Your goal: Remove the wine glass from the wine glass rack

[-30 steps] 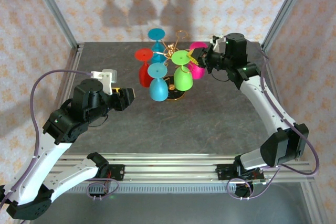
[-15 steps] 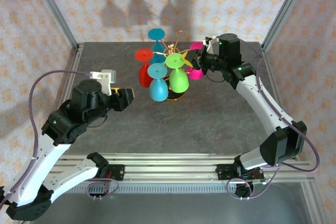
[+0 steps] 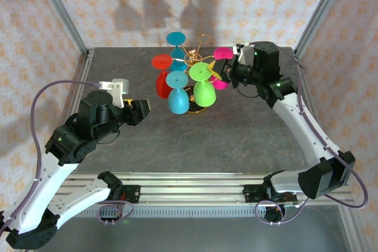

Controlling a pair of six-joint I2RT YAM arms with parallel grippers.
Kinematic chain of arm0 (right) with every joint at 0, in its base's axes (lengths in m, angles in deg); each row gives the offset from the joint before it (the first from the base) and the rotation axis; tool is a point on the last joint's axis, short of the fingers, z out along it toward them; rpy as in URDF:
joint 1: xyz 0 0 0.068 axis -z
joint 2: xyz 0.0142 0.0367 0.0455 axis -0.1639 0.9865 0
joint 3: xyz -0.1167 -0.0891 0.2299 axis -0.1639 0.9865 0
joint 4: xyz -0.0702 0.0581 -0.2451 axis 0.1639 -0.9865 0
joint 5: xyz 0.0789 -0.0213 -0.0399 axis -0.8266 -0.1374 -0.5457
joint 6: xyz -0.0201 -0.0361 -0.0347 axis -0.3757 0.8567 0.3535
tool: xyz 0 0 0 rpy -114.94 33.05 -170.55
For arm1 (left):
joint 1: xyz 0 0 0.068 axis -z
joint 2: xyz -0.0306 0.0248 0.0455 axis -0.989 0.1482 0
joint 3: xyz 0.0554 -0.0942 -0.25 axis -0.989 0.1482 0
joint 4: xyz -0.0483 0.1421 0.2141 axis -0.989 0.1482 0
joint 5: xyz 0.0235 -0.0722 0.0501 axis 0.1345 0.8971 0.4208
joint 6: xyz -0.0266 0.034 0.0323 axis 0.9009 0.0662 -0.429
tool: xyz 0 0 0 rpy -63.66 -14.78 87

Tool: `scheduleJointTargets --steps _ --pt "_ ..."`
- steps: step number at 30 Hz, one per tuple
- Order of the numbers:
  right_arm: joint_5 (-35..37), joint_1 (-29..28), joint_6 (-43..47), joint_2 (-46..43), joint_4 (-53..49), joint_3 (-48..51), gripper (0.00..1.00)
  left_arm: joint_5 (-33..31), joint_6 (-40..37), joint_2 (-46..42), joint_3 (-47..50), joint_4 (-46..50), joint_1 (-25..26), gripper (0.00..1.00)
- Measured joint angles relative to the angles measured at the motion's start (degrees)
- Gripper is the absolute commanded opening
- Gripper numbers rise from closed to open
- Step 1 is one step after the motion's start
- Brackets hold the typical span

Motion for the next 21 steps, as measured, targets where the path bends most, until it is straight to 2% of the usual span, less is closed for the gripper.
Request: scheduleJointTargets --steps 12,21 --pt "-0.9 -1.0 2.7 -5.6 -3.5 4.5 0.0 0.7 5.3 0.0 1.3 1.1 0.0 0.56" --pt "-0.5 -8.7 7.0 -12.3 -8.0 9.6 0.0 2.3 9.6 -2.8 5.6 1.5 3.4 0.56"
